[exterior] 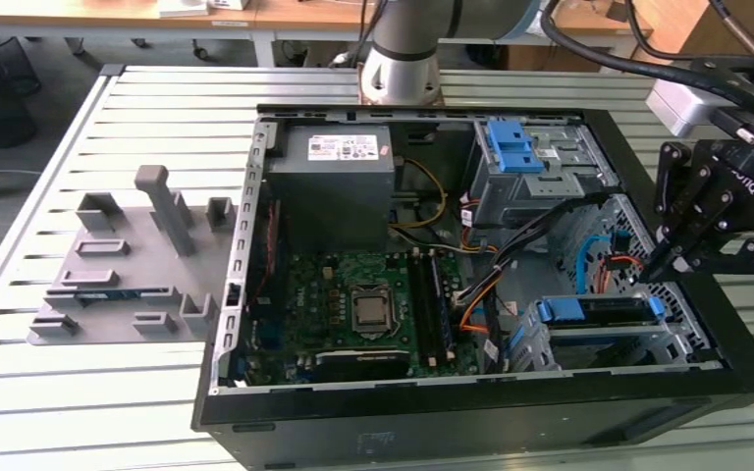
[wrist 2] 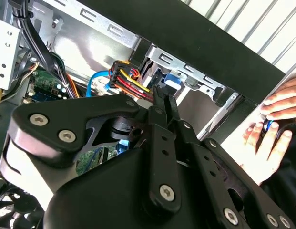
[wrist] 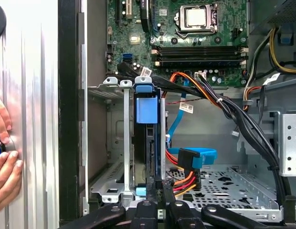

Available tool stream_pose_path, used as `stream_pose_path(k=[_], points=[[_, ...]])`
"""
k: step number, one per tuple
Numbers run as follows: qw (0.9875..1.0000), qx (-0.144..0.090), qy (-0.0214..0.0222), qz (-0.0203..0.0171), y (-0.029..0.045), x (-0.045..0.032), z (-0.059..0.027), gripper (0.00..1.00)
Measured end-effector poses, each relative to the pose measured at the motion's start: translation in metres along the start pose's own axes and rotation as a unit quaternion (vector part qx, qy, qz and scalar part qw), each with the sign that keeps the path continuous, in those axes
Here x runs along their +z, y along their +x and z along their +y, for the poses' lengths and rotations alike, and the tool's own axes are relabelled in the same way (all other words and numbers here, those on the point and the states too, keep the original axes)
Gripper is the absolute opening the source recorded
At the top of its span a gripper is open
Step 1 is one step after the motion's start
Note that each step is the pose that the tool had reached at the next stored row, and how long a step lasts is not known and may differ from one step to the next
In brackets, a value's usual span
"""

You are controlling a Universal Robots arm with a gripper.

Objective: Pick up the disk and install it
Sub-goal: 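Insert the first disk wire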

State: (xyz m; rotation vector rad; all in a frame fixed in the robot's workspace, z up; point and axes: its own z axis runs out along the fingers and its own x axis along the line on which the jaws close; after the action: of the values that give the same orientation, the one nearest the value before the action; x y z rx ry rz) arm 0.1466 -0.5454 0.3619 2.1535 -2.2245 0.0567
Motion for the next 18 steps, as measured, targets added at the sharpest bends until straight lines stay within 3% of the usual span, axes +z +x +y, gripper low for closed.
stream_pose_path(k=[4, 6, 11, 18], points=[[0.9999, 0.003, -0.0005, -0.0116, 0.0000, 0.0010, 0.0008, 0.16], [0.9999, 0.003, -0.0007, -0.0149, -0.0001, 0.0025, 0.0030, 0.16], [0.9998, 0.004, -0.0008, -0.0180, 0.0031, 0.0061, 0.0042, 0.16], [0.9998, 0.011, -0.0016, -0.0182, 0.0036, 0.0130, 0.0064, 0.16]])
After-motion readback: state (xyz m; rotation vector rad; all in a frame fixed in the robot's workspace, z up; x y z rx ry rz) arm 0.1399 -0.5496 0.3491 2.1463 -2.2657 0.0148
